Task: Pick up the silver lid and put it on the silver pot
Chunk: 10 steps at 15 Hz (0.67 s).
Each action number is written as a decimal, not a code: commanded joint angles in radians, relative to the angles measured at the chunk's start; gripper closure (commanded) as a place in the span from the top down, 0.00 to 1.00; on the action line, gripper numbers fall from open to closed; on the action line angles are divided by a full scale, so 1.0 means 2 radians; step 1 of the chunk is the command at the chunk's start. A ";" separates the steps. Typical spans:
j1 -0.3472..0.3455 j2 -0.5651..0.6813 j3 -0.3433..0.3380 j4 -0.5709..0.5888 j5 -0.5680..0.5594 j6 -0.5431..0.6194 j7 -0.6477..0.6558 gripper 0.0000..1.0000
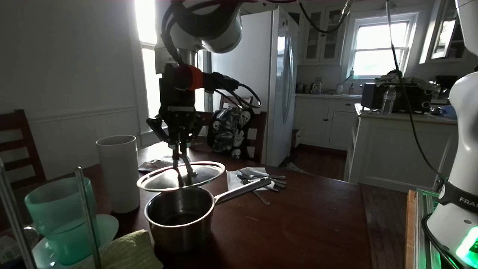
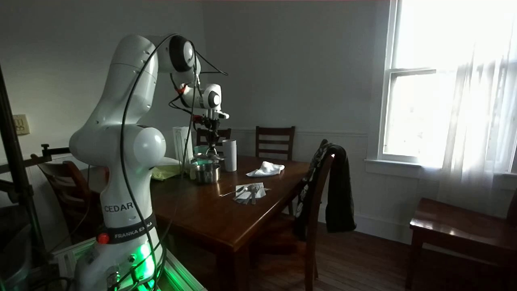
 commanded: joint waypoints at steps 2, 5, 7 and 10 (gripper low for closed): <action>0.014 -0.041 0.001 -0.074 -0.034 0.052 0.017 0.04; 0.022 -0.046 0.004 -0.090 -0.053 0.063 0.029 0.04; 0.016 -0.024 0.009 -0.067 -0.041 0.050 0.015 0.15; 0.018 -0.027 0.012 -0.071 -0.042 0.050 0.016 0.15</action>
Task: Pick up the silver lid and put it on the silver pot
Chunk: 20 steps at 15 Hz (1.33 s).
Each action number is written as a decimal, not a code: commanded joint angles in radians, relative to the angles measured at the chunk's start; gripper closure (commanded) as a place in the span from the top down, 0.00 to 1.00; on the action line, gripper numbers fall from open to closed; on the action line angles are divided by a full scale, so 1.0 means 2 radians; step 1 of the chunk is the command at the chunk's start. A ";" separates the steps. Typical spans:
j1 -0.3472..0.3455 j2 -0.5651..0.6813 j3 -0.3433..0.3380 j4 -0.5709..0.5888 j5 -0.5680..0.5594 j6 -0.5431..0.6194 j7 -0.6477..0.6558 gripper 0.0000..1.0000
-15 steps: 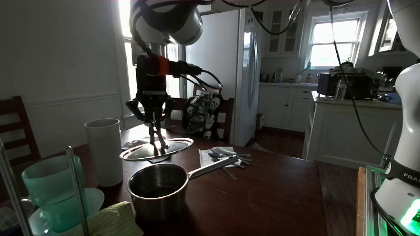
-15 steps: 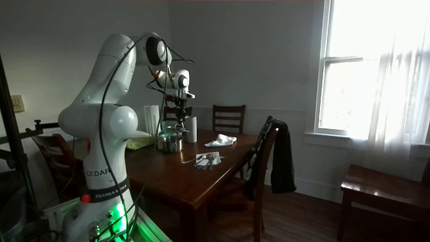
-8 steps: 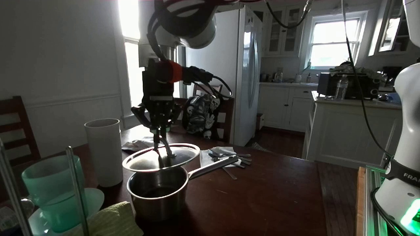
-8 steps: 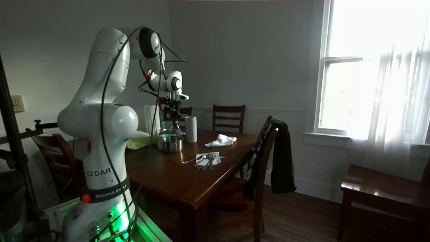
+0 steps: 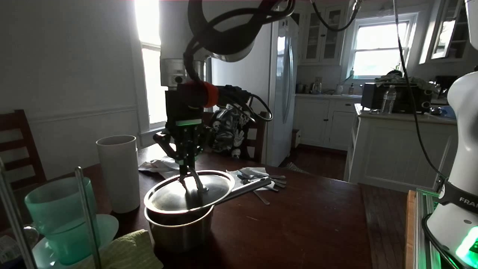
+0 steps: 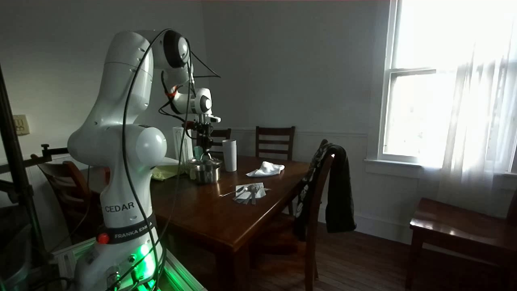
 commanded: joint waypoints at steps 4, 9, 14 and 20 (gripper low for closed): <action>0.001 0.008 0.006 0.006 -0.006 0.003 0.005 0.04; 0.015 0.021 0.003 0.009 -0.020 0.020 0.019 0.04; 0.024 0.018 -0.006 0.007 -0.050 0.033 0.044 0.04; 0.023 0.025 -0.005 0.007 -0.068 0.055 0.067 0.04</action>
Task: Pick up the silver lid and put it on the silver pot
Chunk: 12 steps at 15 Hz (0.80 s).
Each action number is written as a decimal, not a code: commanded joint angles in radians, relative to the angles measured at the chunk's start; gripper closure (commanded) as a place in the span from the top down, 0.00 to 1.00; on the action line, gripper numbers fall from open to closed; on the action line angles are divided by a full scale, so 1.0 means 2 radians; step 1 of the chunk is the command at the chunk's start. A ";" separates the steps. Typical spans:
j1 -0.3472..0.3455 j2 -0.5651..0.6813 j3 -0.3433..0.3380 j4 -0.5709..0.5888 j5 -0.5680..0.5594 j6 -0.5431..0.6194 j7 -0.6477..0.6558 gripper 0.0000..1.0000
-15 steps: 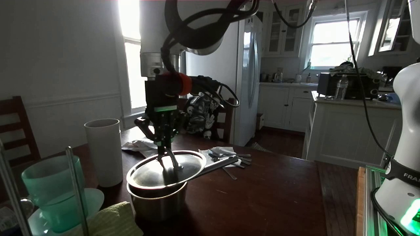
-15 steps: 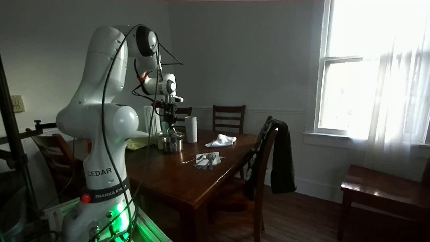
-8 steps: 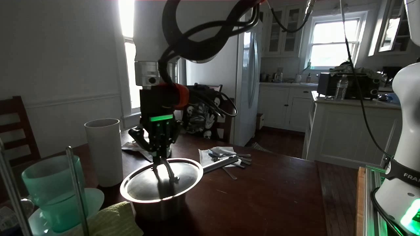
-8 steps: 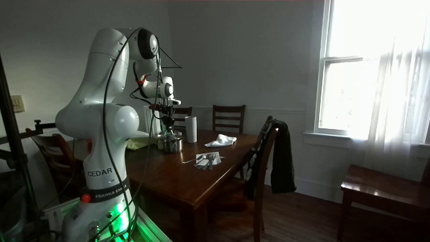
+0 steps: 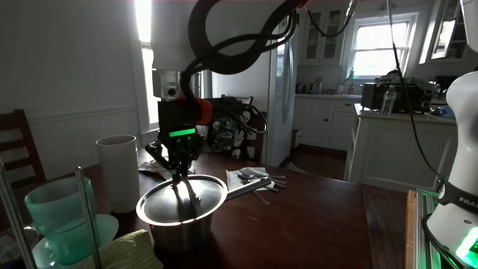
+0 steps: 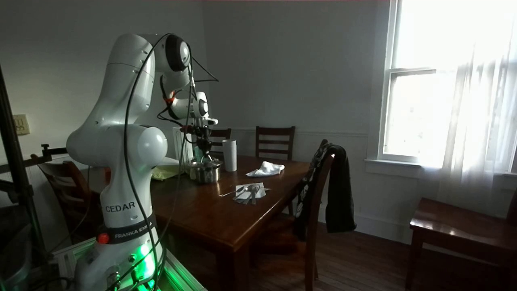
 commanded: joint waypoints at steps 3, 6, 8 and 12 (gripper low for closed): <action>0.008 0.009 -0.004 0.005 -0.012 0.030 0.028 0.04; 0.009 0.010 -0.007 0.003 -0.013 0.032 0.033 0.04; 0.009 0.011 -0.009 0.002 -0.014 0.035 0.037 0.04; 0.010 0.011 -0.014 0.001 -0.020 0.034 0.048 0.04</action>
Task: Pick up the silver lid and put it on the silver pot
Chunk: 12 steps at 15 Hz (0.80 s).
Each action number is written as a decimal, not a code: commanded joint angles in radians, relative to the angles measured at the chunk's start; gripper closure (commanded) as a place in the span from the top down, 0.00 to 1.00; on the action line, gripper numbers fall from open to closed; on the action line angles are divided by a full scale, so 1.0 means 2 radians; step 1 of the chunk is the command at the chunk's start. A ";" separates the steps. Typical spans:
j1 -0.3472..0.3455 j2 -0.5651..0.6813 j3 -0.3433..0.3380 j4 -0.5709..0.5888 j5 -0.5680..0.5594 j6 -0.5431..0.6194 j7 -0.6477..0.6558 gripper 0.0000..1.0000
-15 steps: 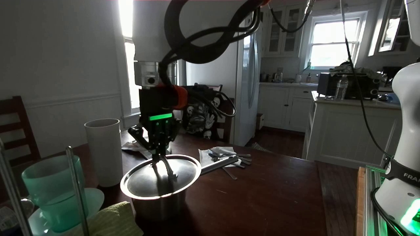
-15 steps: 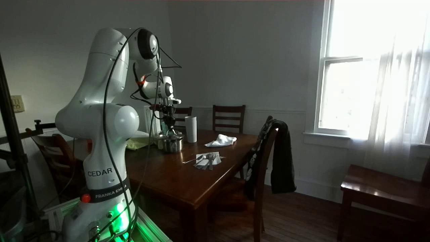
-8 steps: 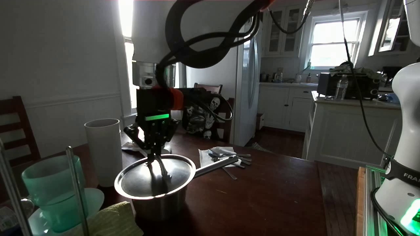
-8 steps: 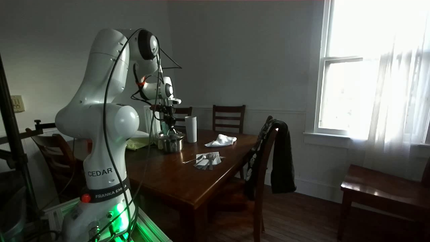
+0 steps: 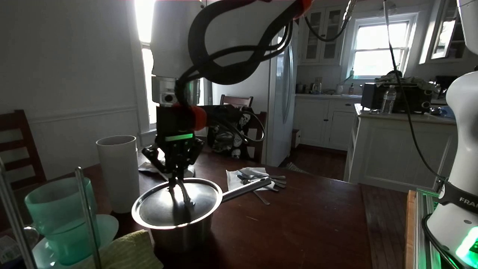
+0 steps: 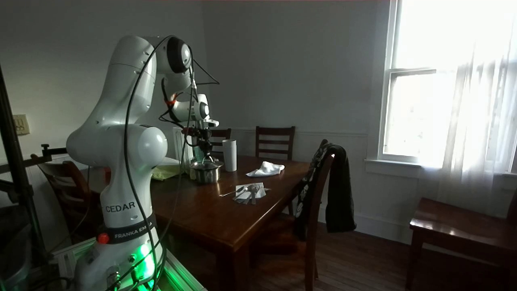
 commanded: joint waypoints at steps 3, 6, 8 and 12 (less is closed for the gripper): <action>0.007 0.000 -0.010 -0.001 -0.018 0.009 0.024 0.04; 0.006 0.002 -0.010 -0.002 -0.016 0.016 0.025 0.04; 0.006 0.004 -0.010 -0.003 -0.015 0.021 0.025 0.04; 0.006 0.010 -0.011 -0.002 -0.012 0.023 0.025 0.04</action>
